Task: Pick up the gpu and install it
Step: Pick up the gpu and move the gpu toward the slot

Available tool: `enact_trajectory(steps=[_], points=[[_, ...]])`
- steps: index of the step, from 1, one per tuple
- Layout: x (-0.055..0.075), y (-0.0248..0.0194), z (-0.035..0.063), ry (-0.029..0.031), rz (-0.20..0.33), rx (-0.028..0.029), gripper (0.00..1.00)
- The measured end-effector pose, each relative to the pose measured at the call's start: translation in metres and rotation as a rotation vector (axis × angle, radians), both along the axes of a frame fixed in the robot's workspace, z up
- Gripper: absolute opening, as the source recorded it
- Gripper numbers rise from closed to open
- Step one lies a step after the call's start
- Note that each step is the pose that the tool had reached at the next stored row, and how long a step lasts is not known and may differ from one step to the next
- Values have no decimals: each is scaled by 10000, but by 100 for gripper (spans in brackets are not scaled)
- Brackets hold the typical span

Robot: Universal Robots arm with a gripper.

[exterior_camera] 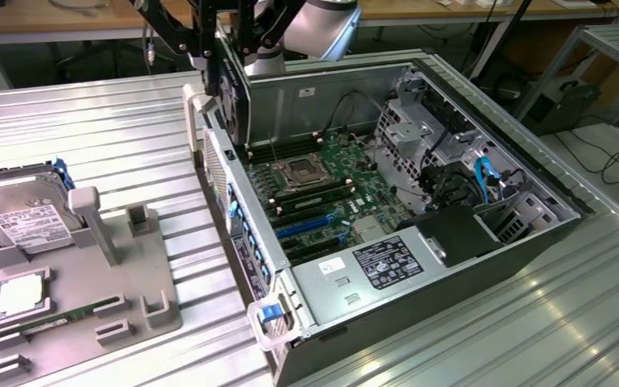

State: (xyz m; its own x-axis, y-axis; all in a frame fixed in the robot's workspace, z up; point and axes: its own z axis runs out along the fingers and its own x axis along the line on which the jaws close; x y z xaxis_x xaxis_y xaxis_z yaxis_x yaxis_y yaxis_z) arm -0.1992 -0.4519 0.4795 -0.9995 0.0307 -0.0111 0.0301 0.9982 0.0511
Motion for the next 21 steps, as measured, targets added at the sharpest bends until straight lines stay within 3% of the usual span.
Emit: enact_trajectory(steps=[21], points=[[209, 0, 0, 0, 142, 0, 28]])
